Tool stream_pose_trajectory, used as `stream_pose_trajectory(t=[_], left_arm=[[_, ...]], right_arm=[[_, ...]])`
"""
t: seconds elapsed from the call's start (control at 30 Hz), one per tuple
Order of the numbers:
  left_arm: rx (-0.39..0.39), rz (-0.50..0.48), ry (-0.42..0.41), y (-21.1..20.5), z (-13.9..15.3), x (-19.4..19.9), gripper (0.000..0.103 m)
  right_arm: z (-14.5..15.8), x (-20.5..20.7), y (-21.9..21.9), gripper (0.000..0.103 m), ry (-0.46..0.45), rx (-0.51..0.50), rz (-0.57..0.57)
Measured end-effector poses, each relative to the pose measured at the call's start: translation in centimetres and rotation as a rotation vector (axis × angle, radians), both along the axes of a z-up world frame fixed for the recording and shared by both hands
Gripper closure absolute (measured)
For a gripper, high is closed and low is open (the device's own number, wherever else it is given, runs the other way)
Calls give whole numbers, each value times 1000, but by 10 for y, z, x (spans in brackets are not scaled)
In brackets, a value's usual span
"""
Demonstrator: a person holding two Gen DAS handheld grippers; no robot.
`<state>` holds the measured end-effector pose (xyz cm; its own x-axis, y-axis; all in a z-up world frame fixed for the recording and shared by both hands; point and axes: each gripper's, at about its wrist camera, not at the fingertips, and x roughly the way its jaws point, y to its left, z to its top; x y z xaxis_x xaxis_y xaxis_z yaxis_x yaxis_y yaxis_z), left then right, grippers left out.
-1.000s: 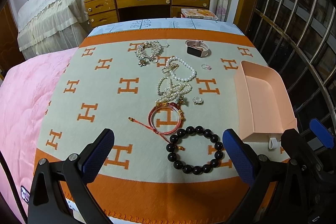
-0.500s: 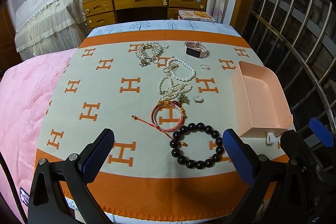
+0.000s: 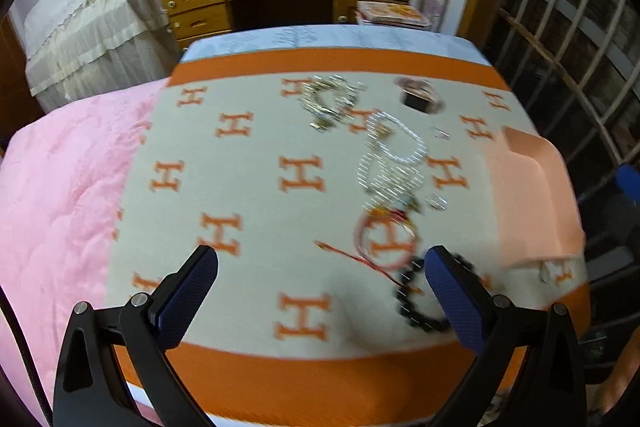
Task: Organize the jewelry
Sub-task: 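Close the right tool on the white pearl necklace while the left tool reaches the gold comb, then carry the pearl necklace into the pink tray with the right tool while the left tool grips the comb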
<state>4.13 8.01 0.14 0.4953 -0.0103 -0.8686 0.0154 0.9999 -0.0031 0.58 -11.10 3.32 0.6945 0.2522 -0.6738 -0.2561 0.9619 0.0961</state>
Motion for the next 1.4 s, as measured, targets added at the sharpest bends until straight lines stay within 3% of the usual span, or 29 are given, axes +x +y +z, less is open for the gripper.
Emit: stream_pose_trajectory(t=[0.17,0.37,0.57,0.7,0.83,0.93,1.07,1.1,1.4], left_arm=[[25,24,28,32,6,45,1],[4,38,77,57,-6,115,1],[-79,45,165,61,-43,190,4],[-71,35,193,54,-64,224,5],[-71,20,207,51,-77,249,5],[-72,0,210,47,-82,263,5],[-45,-43,225,35,-87,279,5],[-36,-58,233,31,-89,282,5],[99,-235,271,-5,-110,293,5]], right_arm=[[2,51,18,22,60,-39,54],[-25,127,38,26,211,-55,97],[-92,198,53,48,423,-75,100],[-132,224,54,60,515,-99,79],[-149,231,59,62,525,-107,78],[-150,225,70,65,488,-178,108],[-151,213,83,89,434,-294,148],[-151,209,83,94,433,-294,157],[-148,202,63,95,508,-143,150]])
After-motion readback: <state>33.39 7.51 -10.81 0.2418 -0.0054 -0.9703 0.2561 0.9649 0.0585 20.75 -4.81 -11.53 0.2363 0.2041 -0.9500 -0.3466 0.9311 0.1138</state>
